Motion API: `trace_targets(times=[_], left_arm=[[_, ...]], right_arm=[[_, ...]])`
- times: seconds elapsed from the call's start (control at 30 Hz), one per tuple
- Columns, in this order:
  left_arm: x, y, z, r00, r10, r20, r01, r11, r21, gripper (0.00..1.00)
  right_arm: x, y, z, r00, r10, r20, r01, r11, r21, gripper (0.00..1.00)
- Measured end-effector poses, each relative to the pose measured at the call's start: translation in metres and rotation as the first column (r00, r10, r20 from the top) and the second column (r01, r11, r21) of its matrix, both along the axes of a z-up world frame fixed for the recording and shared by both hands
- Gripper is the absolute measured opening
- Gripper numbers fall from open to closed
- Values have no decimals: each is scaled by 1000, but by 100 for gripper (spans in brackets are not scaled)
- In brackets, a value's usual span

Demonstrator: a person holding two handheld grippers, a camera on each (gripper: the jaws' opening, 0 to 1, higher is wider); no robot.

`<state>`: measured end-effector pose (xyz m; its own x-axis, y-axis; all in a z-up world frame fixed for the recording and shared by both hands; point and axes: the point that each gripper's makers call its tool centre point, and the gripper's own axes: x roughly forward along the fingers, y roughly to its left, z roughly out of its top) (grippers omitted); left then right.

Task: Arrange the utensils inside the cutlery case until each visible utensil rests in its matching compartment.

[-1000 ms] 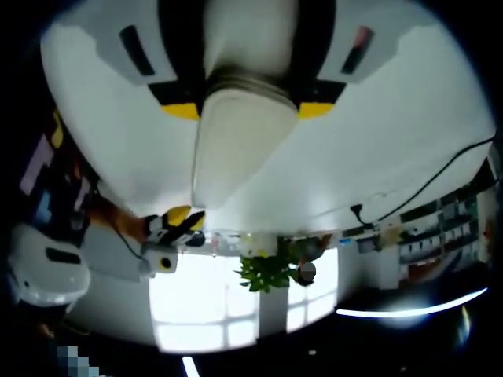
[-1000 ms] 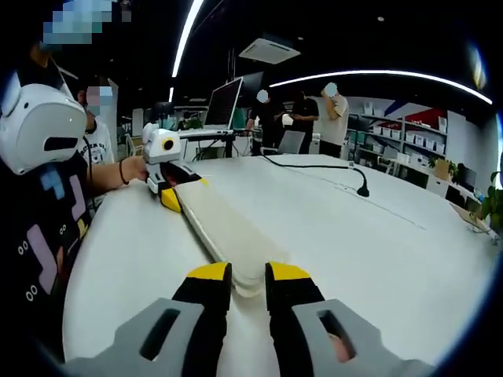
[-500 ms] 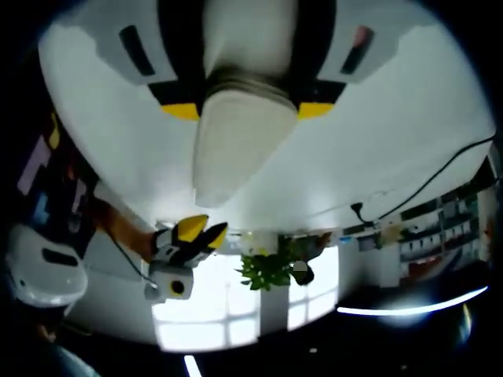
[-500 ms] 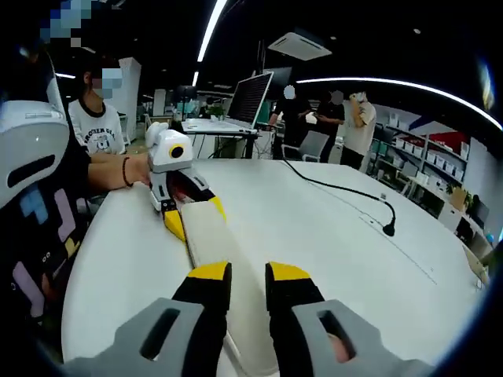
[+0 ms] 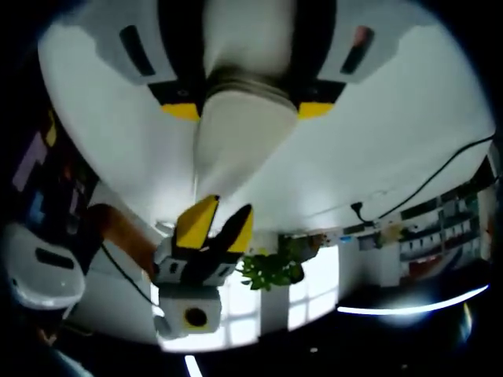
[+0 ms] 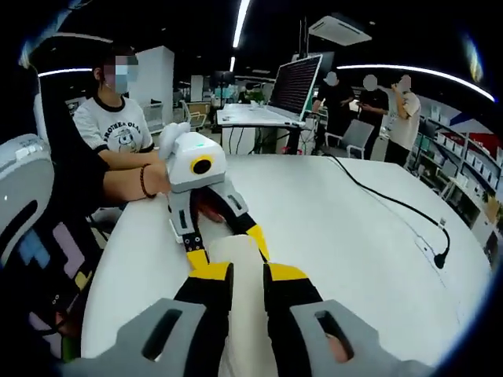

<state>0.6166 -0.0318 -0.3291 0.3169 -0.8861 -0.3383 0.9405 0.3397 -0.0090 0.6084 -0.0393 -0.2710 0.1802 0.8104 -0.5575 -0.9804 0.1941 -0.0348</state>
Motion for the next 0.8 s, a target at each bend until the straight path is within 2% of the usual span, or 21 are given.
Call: trace_targets(times=[0.17, 0.23, 0.3, 0.37, 0.5, 0.67, 0.7, 0.8], left_arm=[[0, -1, 0, 1000, 1, -1, -1, 1000, 2, 45], [-1, -2, 0, 1000, 2, -2, -2, 1000, 3, 45], [-1, -2, 0, 1000, 5, -3, -5, 1000, 5, 46], [-1, -3, 0, 1000, 9, -2, -9, 1000, 7, 46], [-2, -3, 0, 1000, 12, -3, -12, 1000, 11, 46], [-2, -3, 0, 1000, 11, -3, -11, 1000, 9, 46], [-2, -3, 0, 1000, 11, -3, -11, 1000, 8, 46], [-2, -3, 0, 1000, 11, -1, -11, 1000, 1, 46]], right_arm=[[-1, 18, -7, 998, 64, 12, -63, 994, -86, 12], [-2, 23, -10, 996, 84, -2, -84, 990, -111, 12], [-7, 25, -17, 993, 115, -37, -120, 980, -156, 8], [-5, 30, -18, 993, 112, -46, -118, 981, -156, 8], [-1, 29, -25, 991, 129, -26, -131, 962, -239, 11], [3, 23, -32, 990, 134, -44, -141, 937, -321, 10], [4, 24, -33, 992, 112, -50, -122, 940, -318, 10], [1, 26, -33, 990, 132, -56, -143, 934, -327, 10]])
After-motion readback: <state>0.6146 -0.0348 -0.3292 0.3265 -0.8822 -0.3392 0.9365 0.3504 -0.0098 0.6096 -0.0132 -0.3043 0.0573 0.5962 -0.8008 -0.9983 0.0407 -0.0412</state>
